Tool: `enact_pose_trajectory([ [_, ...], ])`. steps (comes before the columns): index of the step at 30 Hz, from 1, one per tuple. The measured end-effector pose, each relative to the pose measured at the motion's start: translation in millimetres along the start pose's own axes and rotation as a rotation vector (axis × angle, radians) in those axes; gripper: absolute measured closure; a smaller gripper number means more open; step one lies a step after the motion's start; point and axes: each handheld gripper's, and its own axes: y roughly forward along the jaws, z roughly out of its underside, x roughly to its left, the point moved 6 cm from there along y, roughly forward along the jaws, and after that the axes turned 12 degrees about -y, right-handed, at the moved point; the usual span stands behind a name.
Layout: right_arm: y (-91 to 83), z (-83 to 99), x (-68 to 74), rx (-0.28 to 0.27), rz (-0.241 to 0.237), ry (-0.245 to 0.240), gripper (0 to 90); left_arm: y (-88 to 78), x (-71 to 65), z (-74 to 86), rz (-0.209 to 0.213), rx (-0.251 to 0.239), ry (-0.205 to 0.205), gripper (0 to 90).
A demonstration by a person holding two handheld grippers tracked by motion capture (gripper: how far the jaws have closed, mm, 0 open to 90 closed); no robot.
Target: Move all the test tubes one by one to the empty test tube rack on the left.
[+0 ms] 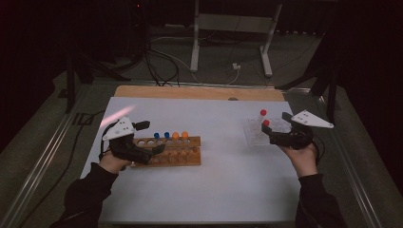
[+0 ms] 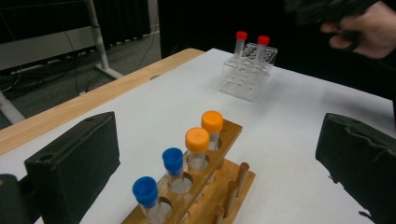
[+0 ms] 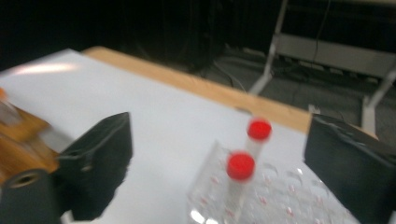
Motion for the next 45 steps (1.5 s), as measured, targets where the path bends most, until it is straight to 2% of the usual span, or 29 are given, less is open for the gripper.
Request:
enact_pose_trajectory([
  [4, 15.5, 24.9, -6.5, 0.08, 0.023, -0.005, 18.5, -0.9, -0.6, -1.0, -0.003, -0.004, 0.002, 0.6],
  [7, 23.6, 40.2, -9.2, 0.118, 0.015, 0.012, 27.1, -1.0, -0.4, -1.2, -0.002, -0.003, 0.002, 0.6],
  [9, 28.4, 48.4, -9.6, 0.137, 0.003, 0.018, 36.7, -1.0, -0.2, -1.1, -0.001, -0.002, 0.0, 0.6],
  [11, 33.6, 54.9, -10.3, 0.151, 0.01, 0.031, 42.5, -0.8, -0.1, -1.0, -0.003, -0.002, -0.001, 0.6],
  [15, 43.7, 64.0, -8.1, 0.165, 0.0, 0.063, 53.1, 0.6, -0.4, 0.5, -0.003, 0.005, -0.002, 0.6],
  [19, 48.3, 64.8, -4.8, 0.18, 0.01, 0.036, 61.2, 2.5, 0.1, 1.9, -0.004, 0.012, -0.003, 0.6],
  [23, 52.2, 67.0, -3.9, 0.203, 0.021, 0.037, 71.7, 2.1, 0.3, 1.9, -0.008, 0.012, -0.003, 0.6],
  [30, 48.0, 58.0, -4.8, 0.176, 0.031, 0.023, 74.7, 2.4, 0.0, 1.9, -0.006, 0.015, -0.004, 0.6],
  [38, 25.4, 31.9, -8.6, 0.09, 0.052, 0.006, 74.9, 1.9, -0.9, 1.4, -0.003, 0.023, 0.0, 0.6],
  [45, 11.2, 10.5, -0.3, 0.03, 0.026, -0.011, 74.9, 2.8, -4.4, 0.9, 0.005, 0.03, 0.006, 0.6],
])
